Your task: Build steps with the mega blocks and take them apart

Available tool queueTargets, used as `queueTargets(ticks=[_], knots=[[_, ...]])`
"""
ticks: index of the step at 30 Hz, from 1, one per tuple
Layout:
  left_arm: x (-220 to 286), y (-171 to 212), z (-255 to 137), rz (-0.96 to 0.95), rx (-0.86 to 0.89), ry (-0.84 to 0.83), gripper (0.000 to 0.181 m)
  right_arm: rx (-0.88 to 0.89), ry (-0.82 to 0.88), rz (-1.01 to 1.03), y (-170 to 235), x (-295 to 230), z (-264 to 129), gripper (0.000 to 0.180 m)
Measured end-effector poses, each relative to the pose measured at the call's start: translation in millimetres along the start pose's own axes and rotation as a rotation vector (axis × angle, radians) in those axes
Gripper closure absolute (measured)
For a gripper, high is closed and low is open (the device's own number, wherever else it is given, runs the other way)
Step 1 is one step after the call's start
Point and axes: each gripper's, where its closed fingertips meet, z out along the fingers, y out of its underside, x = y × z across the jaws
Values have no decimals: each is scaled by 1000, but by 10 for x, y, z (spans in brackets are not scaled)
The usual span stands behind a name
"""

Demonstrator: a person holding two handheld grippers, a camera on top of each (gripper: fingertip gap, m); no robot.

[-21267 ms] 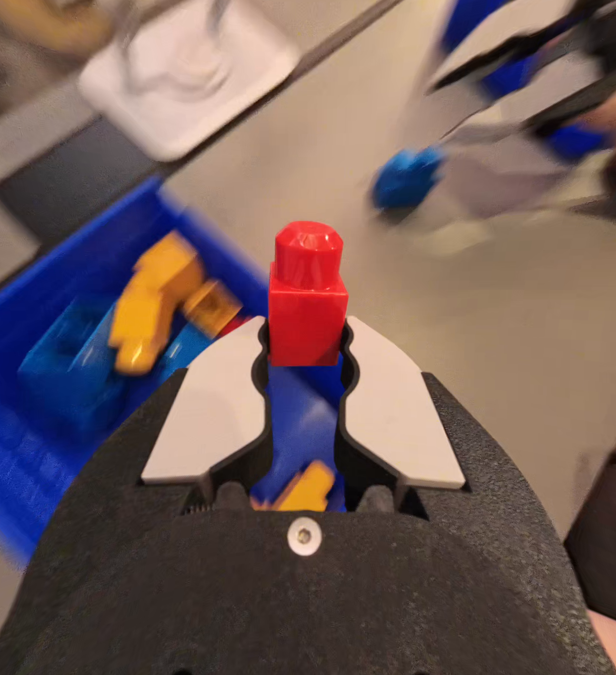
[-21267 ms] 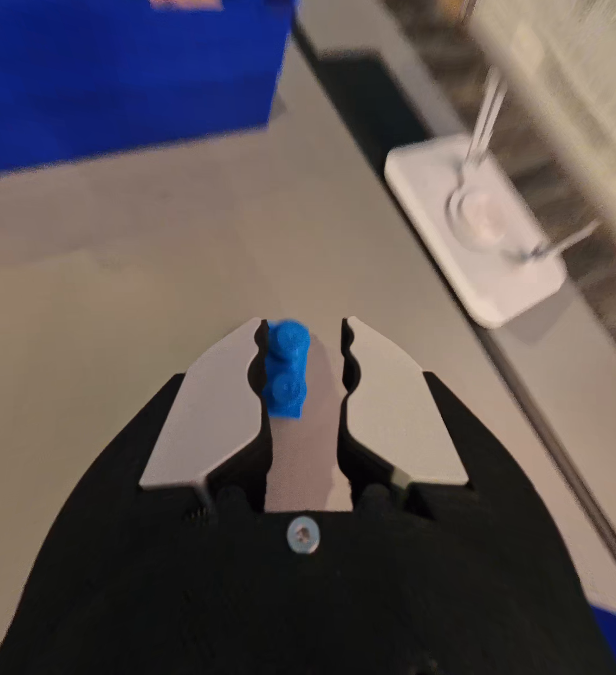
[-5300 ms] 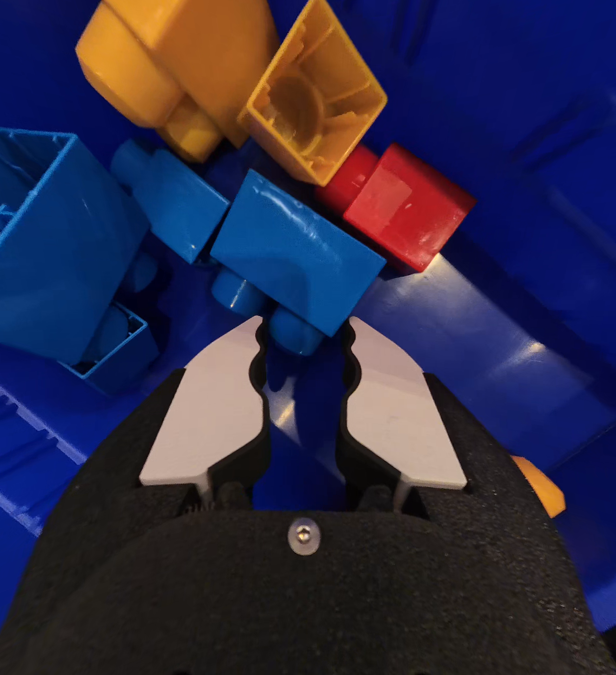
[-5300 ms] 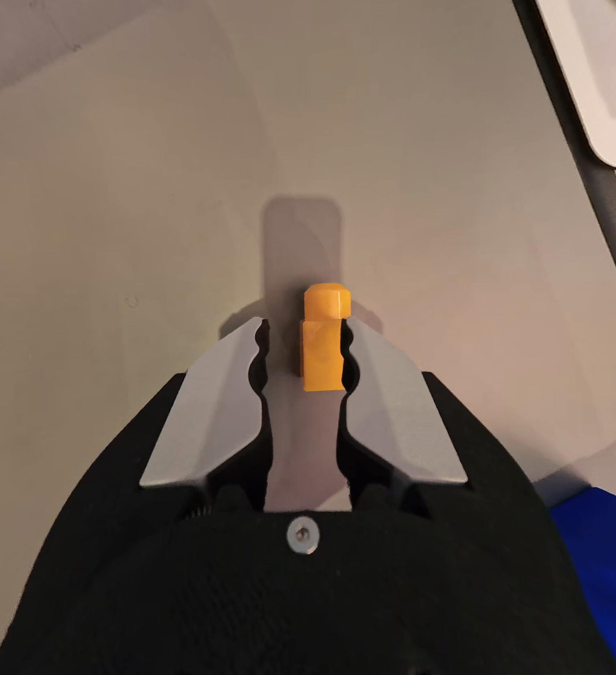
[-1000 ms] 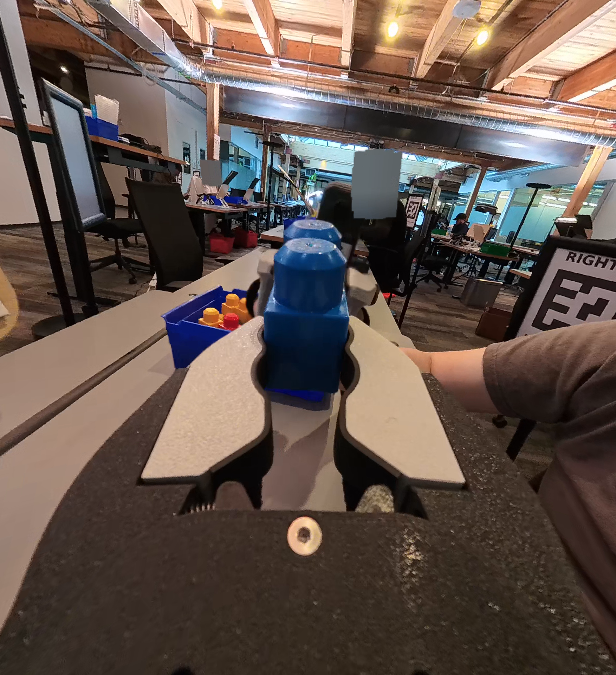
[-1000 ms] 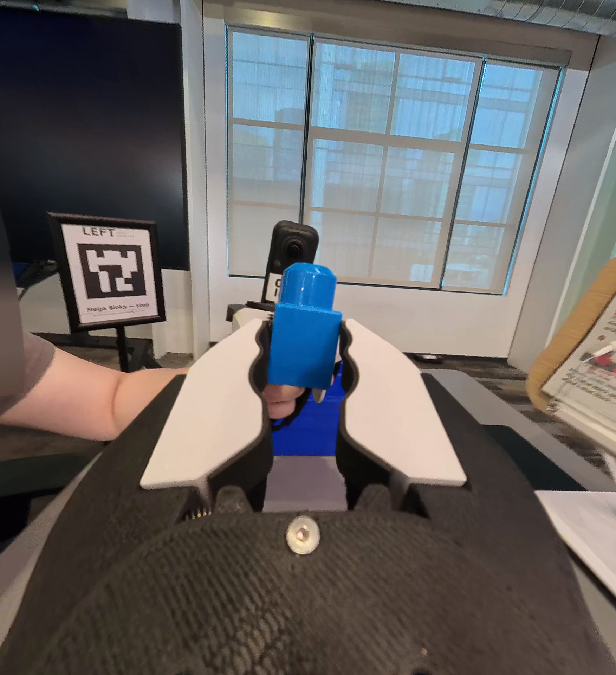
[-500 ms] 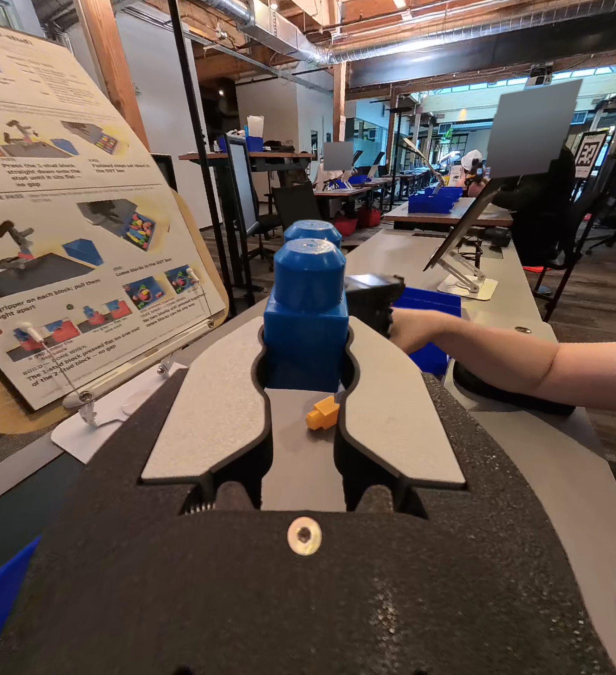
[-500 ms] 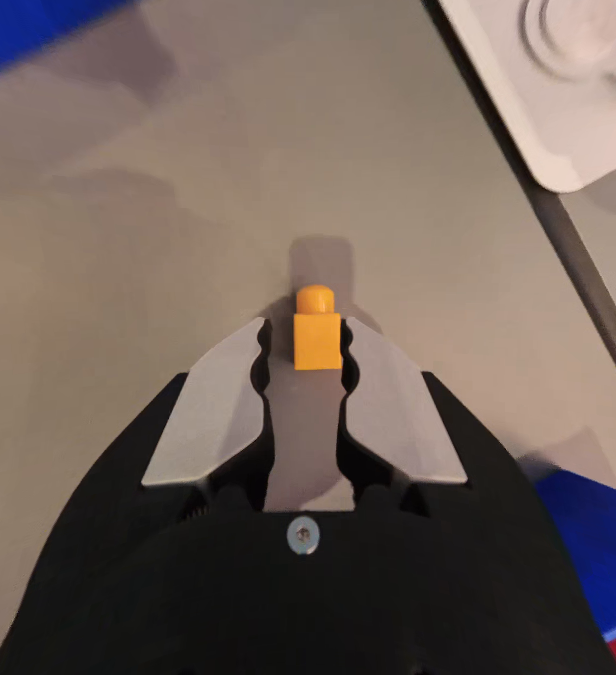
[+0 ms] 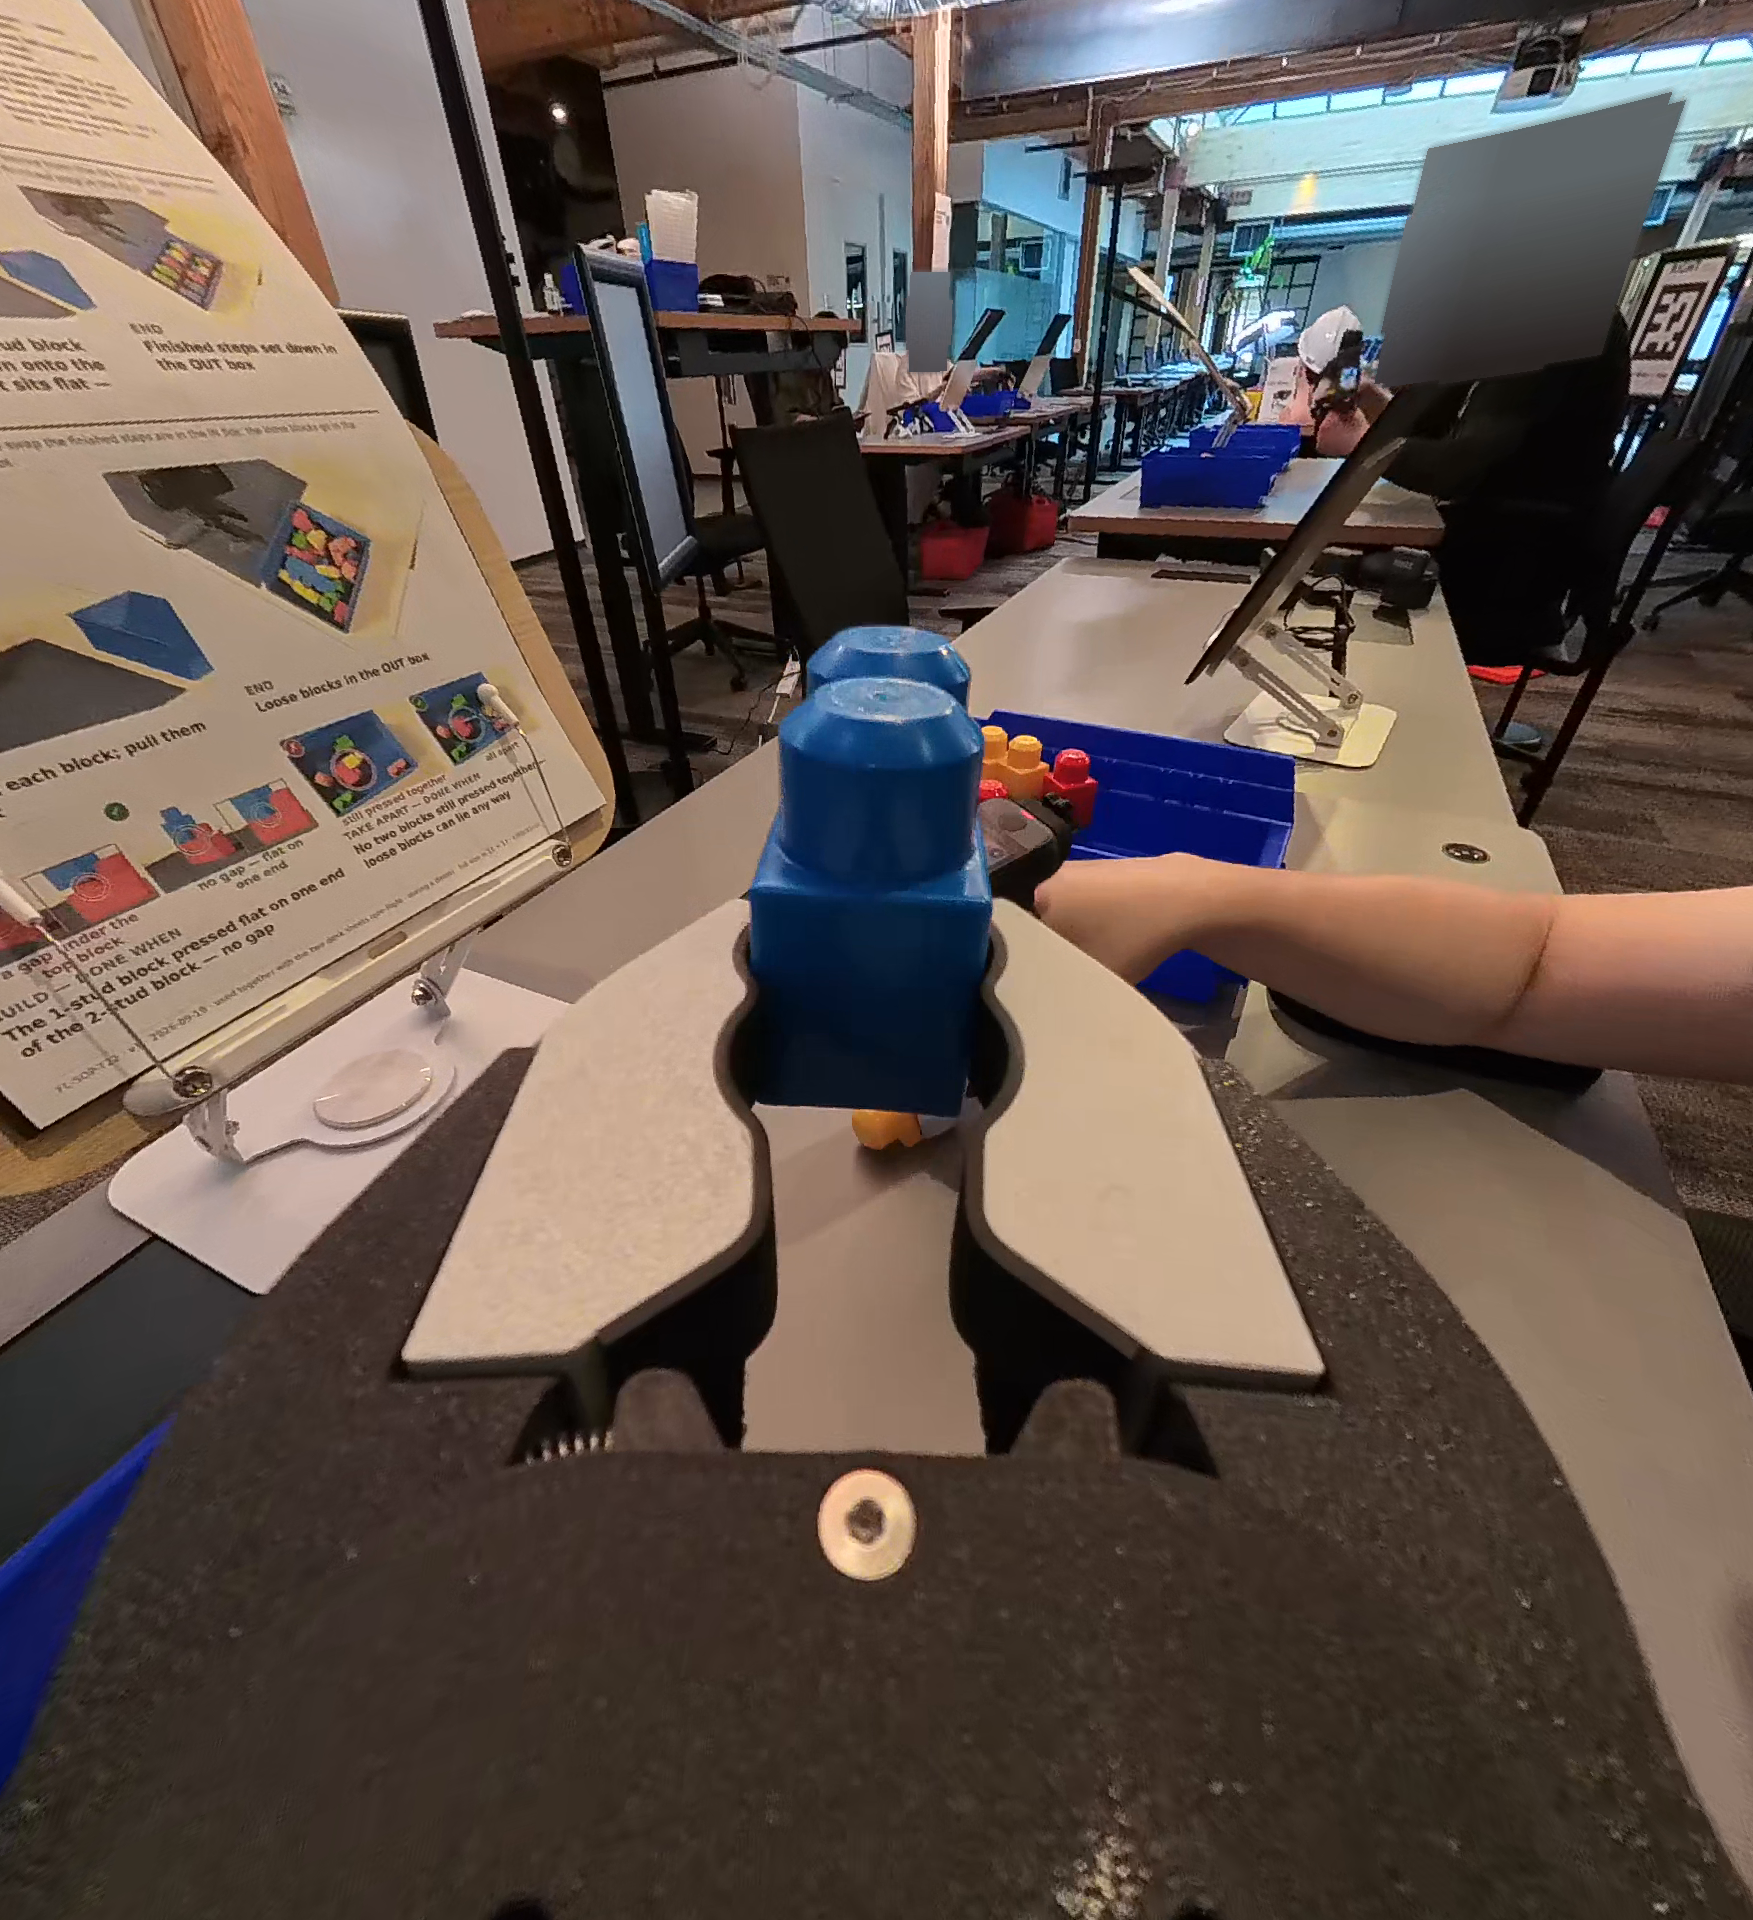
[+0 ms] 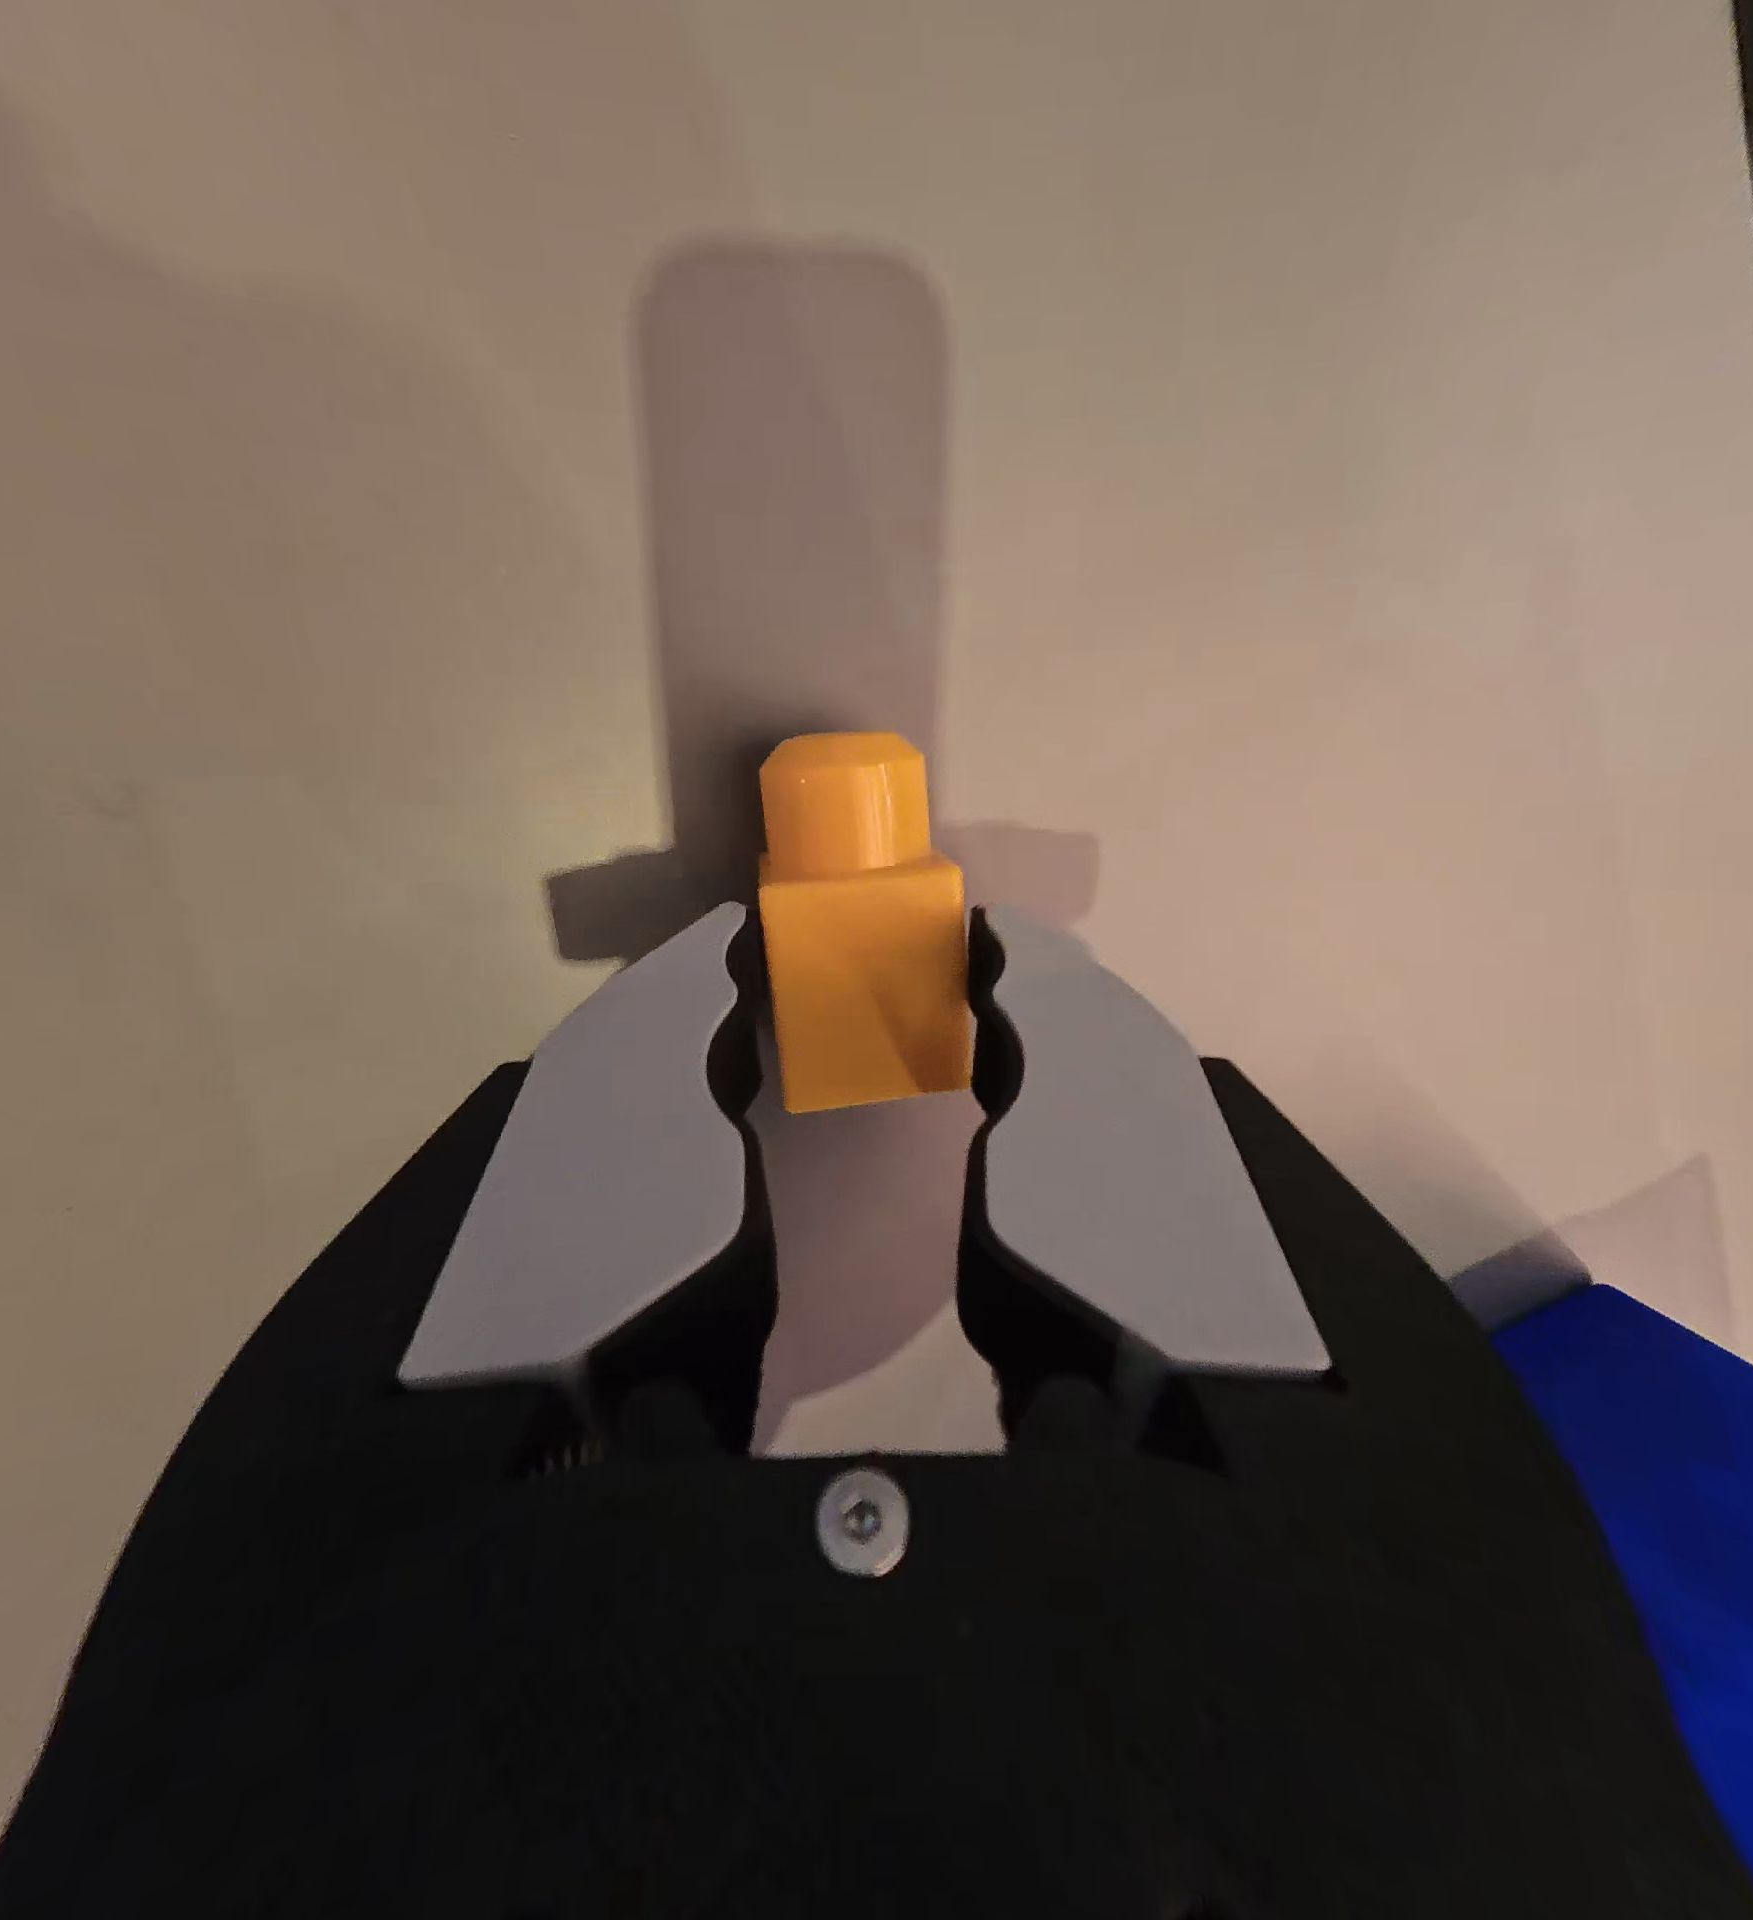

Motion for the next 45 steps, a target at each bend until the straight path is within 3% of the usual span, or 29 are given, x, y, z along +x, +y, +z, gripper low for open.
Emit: queueTargets(ticks=[4,6,11,15,20,25,30,45], knots=[[-4,30,25,2,-9,-5,145,7,-29,-11,8,-15,-71,143],[5,39,55,-10,0,6,145,97,-34,12,-91,27,-262,143],[127,186,298,-86,3,99,145,649,-144,88,-616,-38,-1360,143],[336,384,605,-178,2,214,145,1123,-168,24,-811,-187,-2268,143],[553,610,869,-231,-42,292,145,1466,-357,83,-805,-351,-2805,143],[686,635,944,-244,-47,332,145,1509,-594,128,-864,-513,-2760,143],[722,653,990,-241,-55,319,145,1452,-651,156,-940,-566,-2551,143],[734,527,945,-397,47,411,145,1462,-609,165,-942,-629,-2547,143]])
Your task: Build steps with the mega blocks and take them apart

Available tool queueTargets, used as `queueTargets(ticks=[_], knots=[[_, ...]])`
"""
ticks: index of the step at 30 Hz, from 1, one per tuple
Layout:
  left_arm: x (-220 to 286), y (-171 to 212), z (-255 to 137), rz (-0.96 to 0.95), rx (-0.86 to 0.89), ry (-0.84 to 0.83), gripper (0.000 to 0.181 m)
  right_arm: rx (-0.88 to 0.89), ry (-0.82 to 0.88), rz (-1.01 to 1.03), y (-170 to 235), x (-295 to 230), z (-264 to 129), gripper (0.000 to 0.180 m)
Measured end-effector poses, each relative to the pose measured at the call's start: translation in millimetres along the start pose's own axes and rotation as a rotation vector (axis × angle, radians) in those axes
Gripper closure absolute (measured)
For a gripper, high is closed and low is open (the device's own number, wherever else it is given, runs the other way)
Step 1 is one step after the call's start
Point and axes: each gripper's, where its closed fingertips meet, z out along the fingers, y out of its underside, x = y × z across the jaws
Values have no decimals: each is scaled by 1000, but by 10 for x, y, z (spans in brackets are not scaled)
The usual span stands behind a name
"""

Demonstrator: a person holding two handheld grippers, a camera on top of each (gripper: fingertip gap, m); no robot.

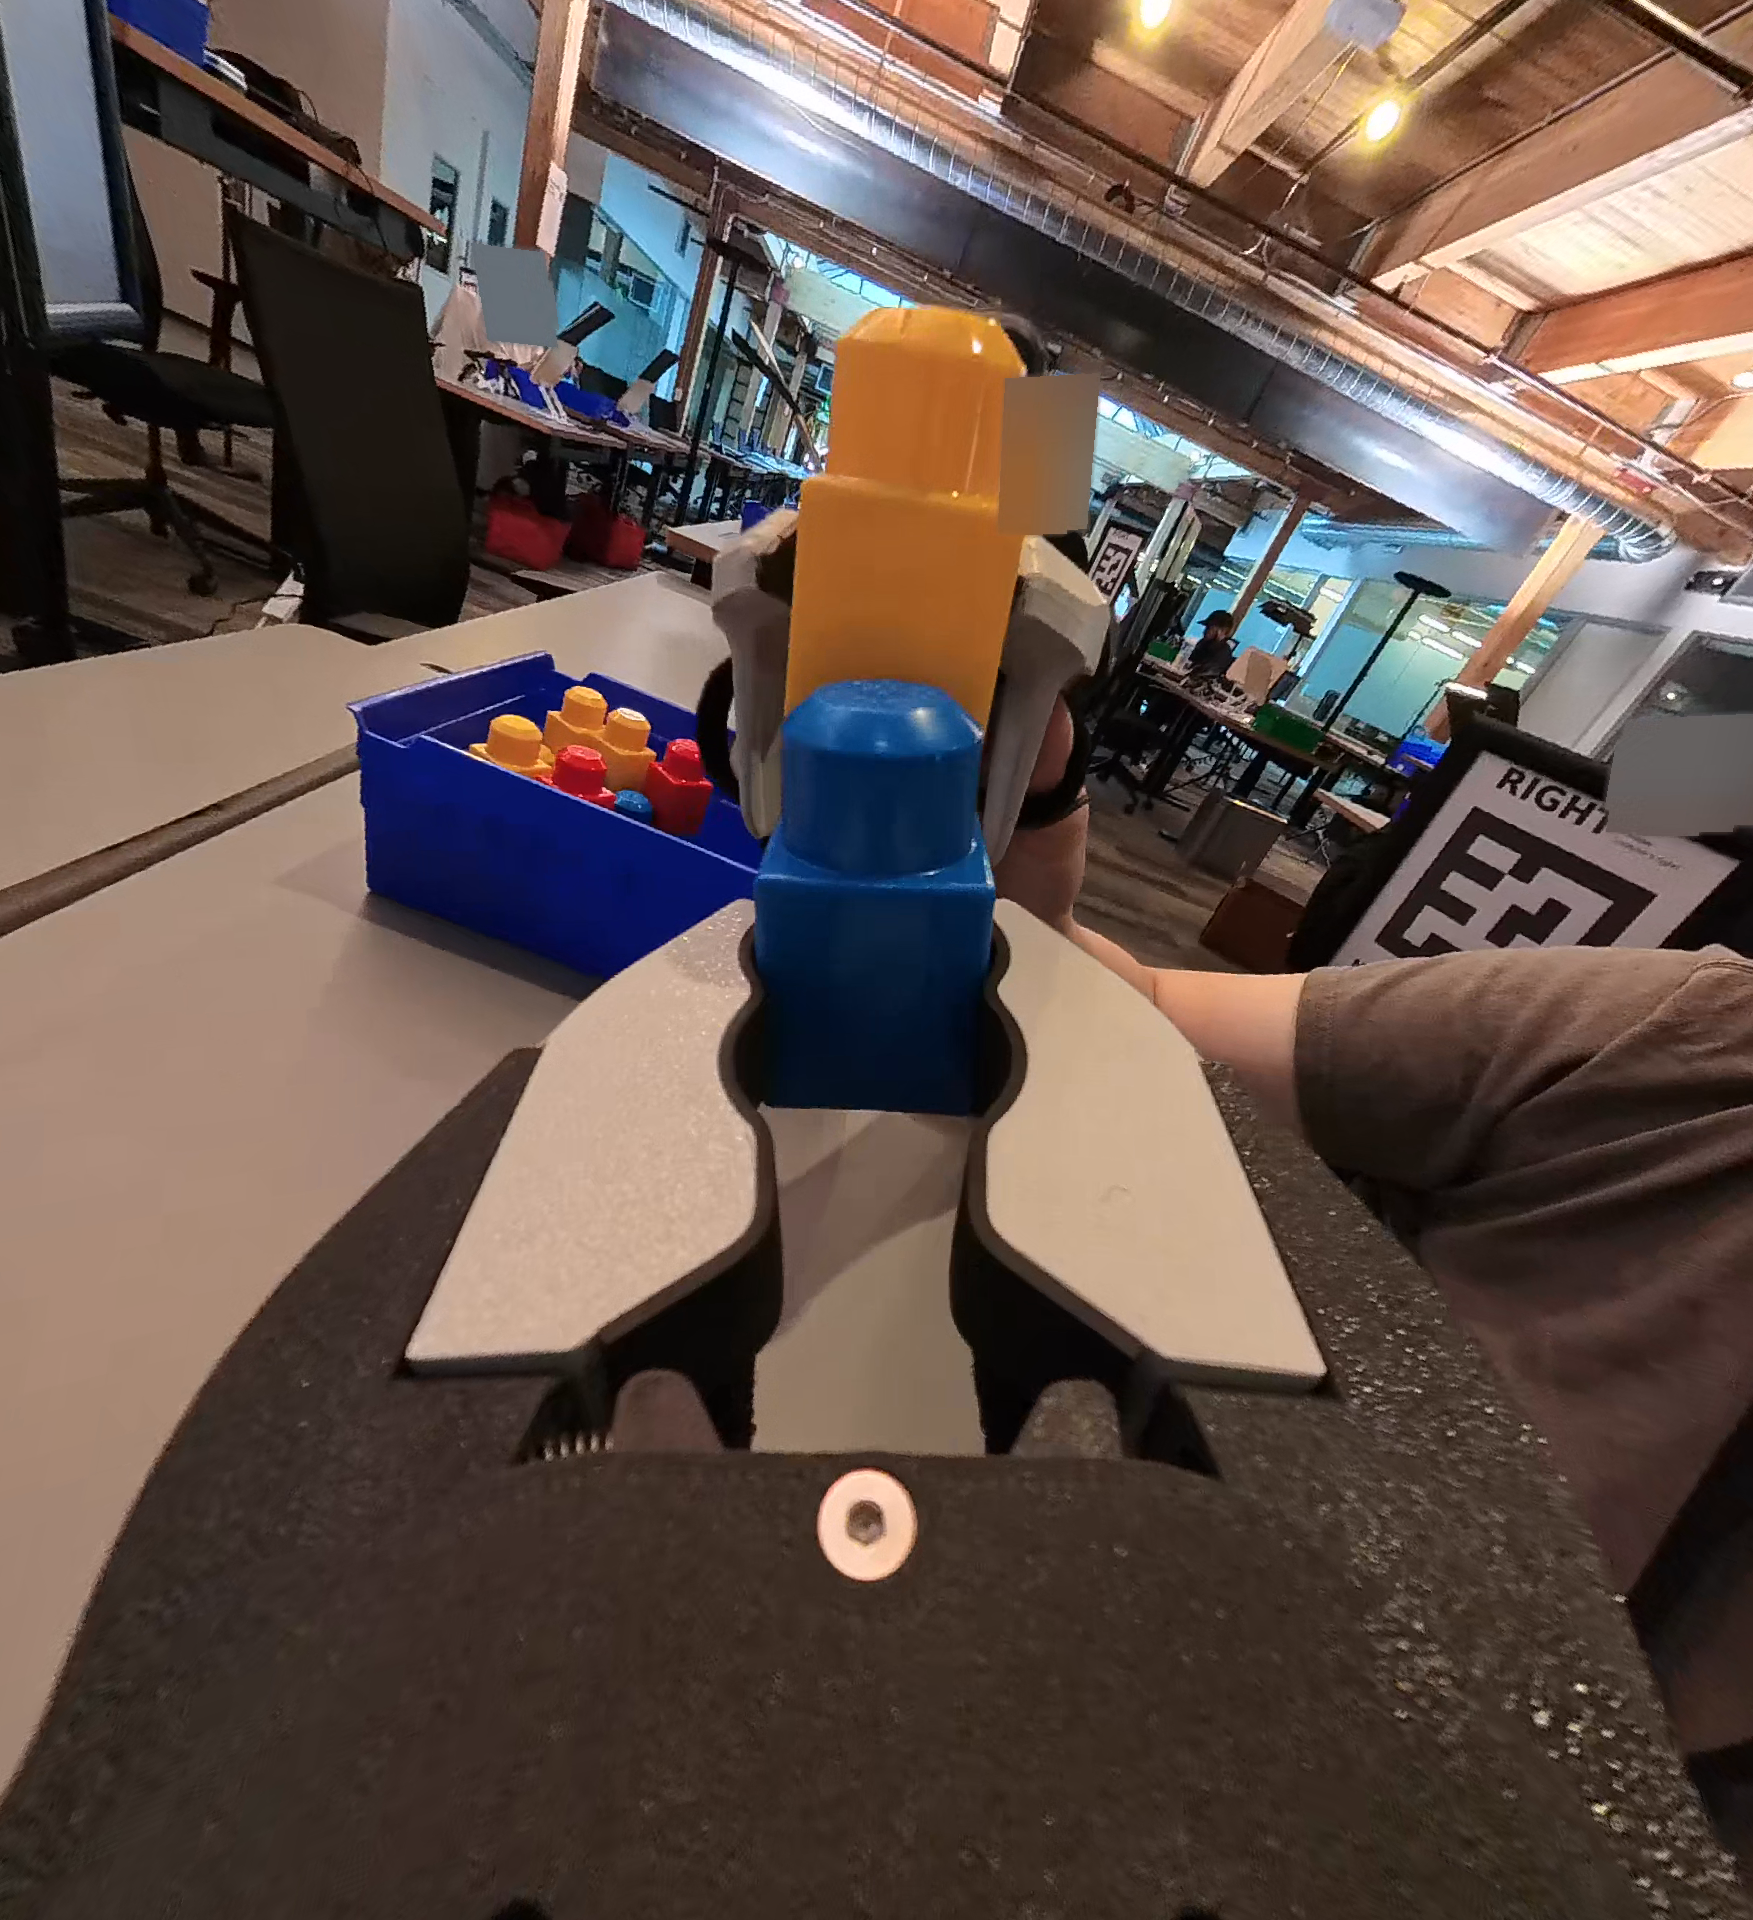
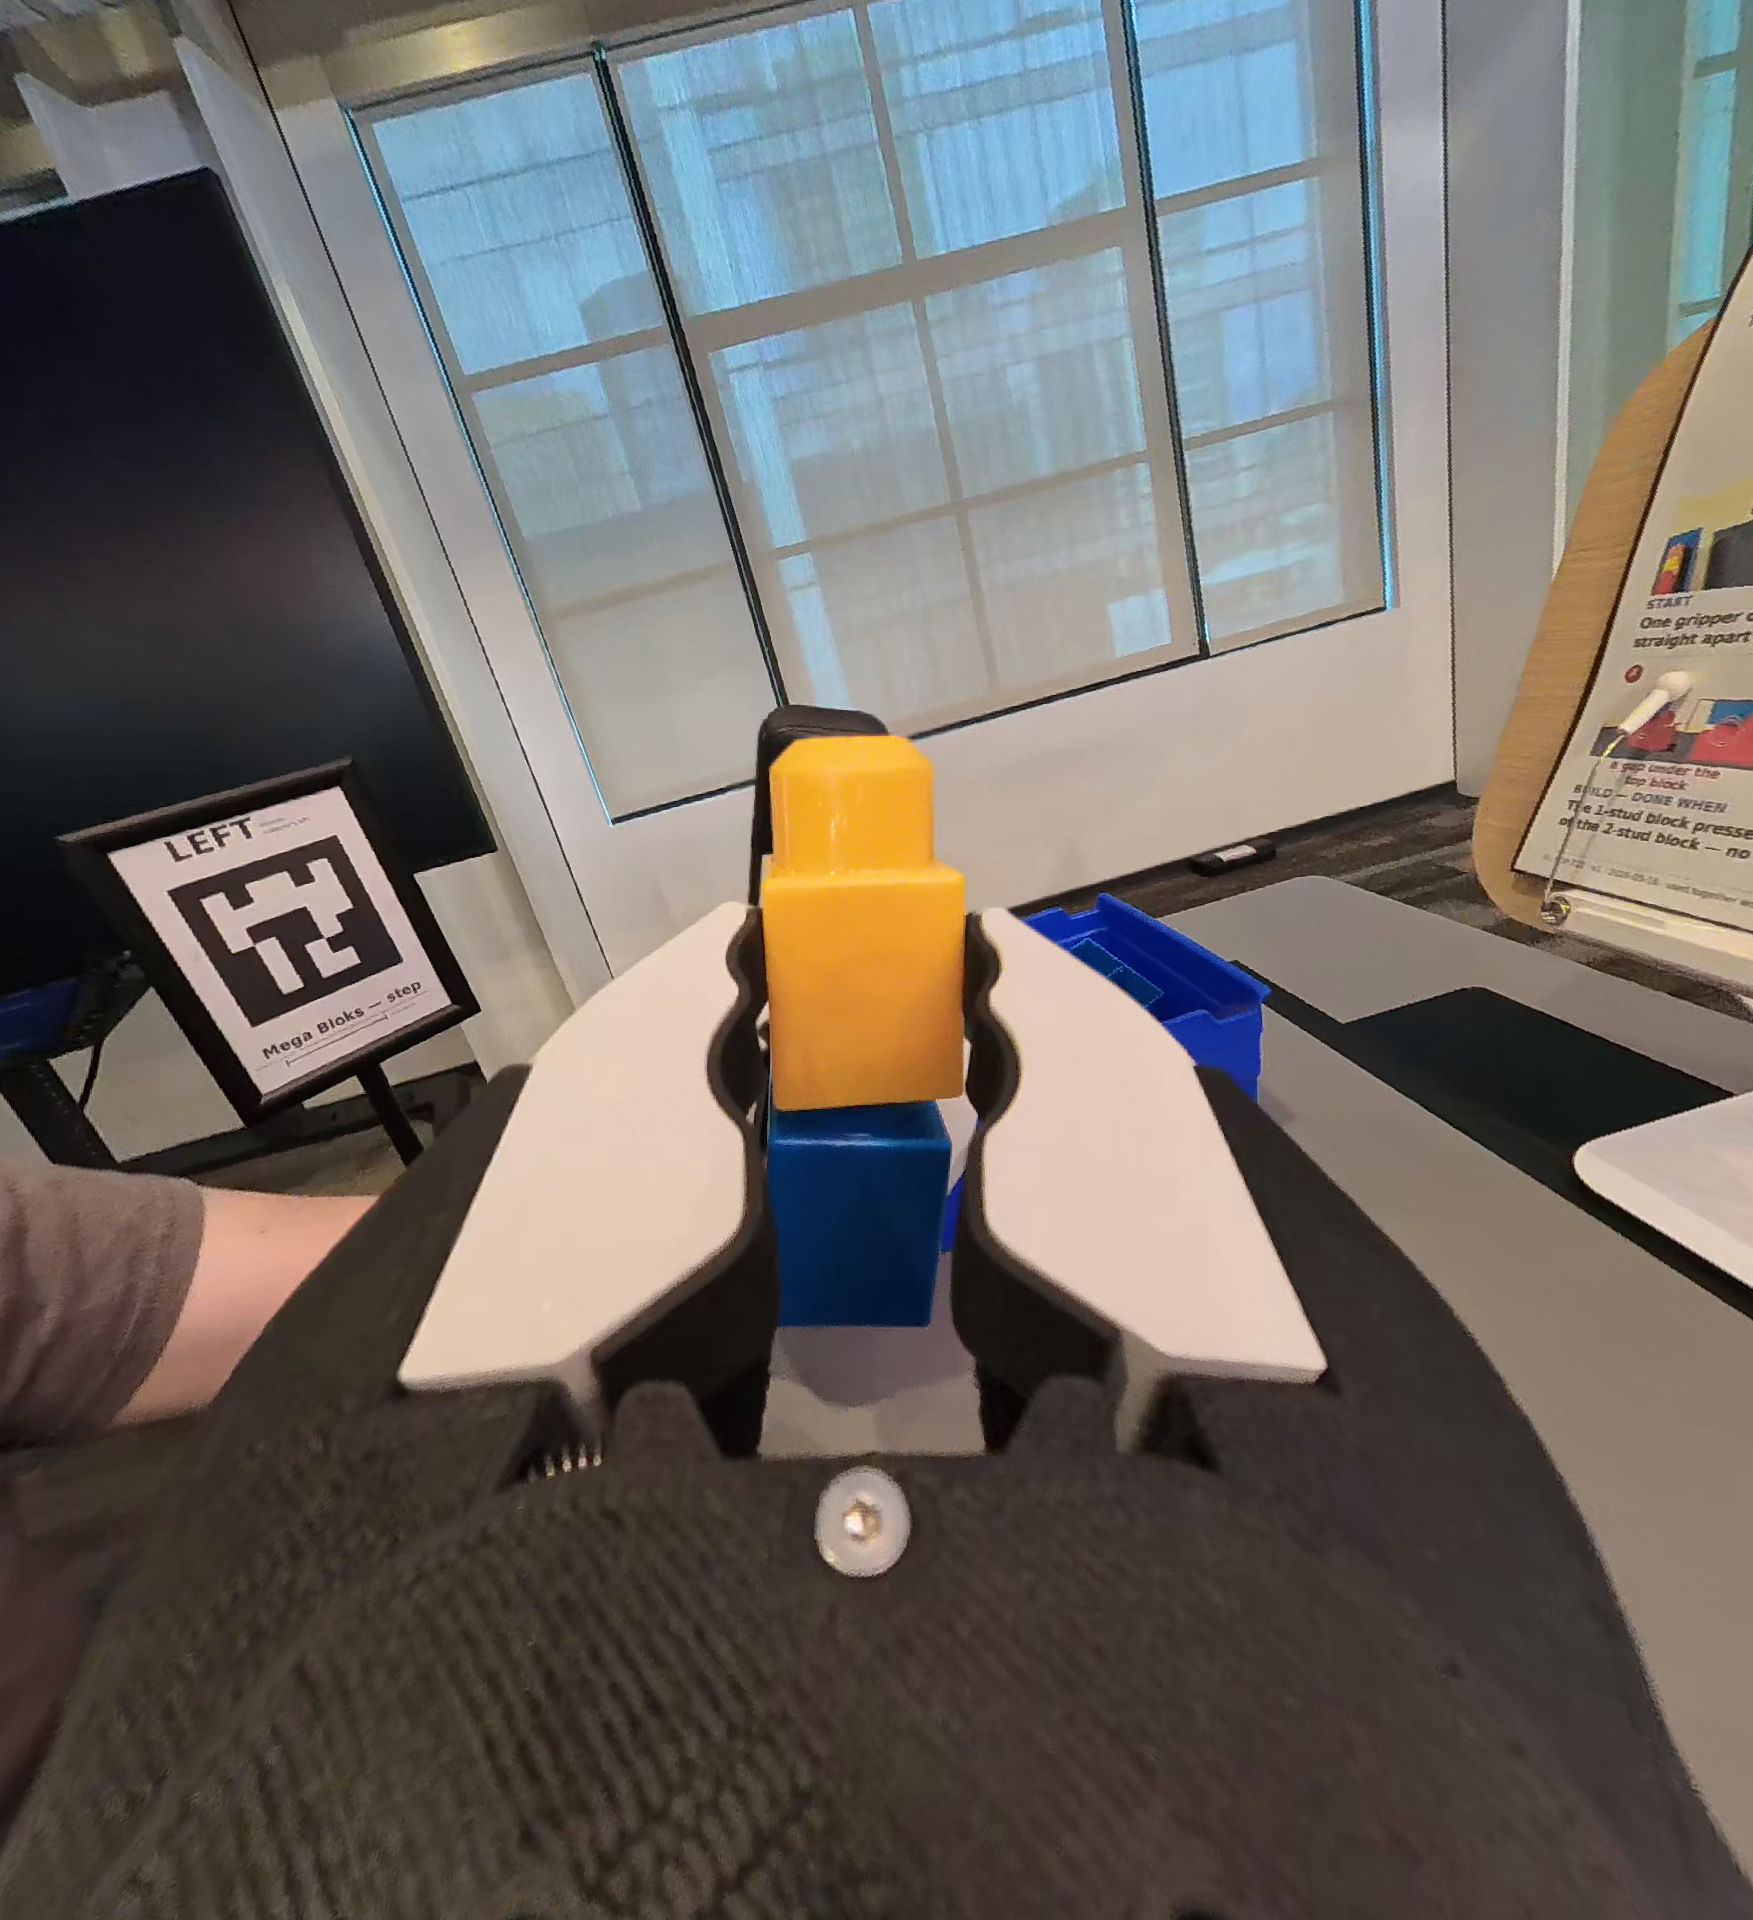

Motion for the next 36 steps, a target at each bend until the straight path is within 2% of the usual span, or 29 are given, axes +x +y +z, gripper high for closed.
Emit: queueTargets(ticks=[12,26,36], knots=[[-84,10,-14,17,-9,-78,145,34,26,75,81,87,-14,142],[4,14,-35,21,-29,-20,145,20,-30,30,90,-20,-1,142],[-40,28,-32,33,-59,-53,145,-24,-30,61,104,40,-1,143]])
